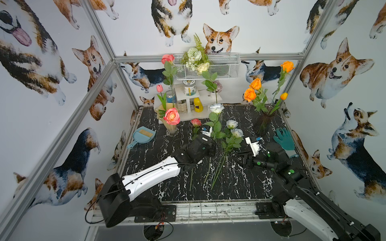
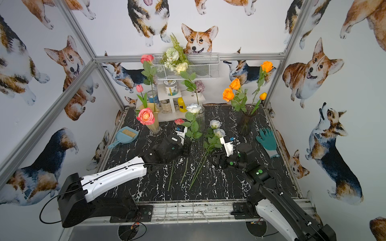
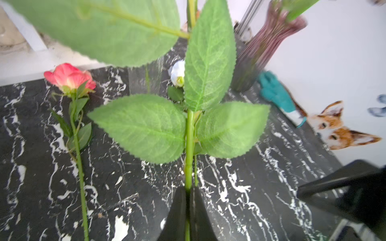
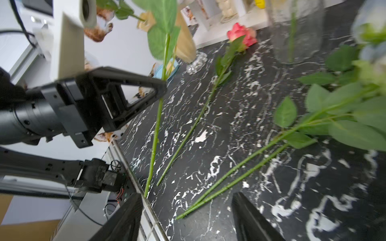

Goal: Arrange the flowers in different vases according to their variety
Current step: Pick up the flower at the center of the board.

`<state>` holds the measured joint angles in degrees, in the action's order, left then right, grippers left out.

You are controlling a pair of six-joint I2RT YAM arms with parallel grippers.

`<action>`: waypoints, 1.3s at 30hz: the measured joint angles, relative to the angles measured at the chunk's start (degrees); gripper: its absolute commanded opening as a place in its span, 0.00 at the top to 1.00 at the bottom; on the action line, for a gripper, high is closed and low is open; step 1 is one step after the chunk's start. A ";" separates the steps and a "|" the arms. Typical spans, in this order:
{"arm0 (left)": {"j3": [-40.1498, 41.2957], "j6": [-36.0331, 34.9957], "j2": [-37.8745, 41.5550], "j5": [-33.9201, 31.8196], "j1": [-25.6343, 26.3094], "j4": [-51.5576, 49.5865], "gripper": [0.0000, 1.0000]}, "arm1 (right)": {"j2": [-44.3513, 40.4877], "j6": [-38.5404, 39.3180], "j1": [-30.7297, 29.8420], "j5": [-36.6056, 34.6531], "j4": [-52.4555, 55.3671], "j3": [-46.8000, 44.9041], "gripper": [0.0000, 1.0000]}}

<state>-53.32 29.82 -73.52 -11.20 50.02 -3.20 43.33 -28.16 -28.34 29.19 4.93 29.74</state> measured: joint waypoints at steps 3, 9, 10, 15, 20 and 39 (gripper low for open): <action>1.25 0.04 2.38 1.79 0.00 3.96 1.00 | 3.48 -0.83 -6.12 -3.08 -5.25 0.20 0.27; 3.39 0.46 5.55 5.07 0.09 9.03 1.00 | 12.79 -1.49 -12.70 -8.39 -13.33 4.11 0.30; 3.58 0.48 5.90 5.55 0.07 9.68 1.00 | 14.12 -1.49 -13.07 -8.72 -14.38 4.85 0.30; 4.04 0.50 6.97 6.14 0.07 11.04 1.00 | 19.19 -1.49 -14.43 -11.10 -18.18 8.11 0.48; 4.74 0.48 7.93 6.62 0.09 11.34 1.00 | 20.55 -1.46 -14.80 -12.33 -20.04 9.44 0.79; 7.50 0.46 11.61 3.78 -0.42 9.90 0.08 | 21.62 0.70 -11.98 -15.87 -18.73 12.61 0.90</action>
<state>-45.82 30.28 -61.91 -7.42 49.60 6.70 64.95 -27.46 -40.32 13.32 -13.80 42.35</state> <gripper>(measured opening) 0.916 0.105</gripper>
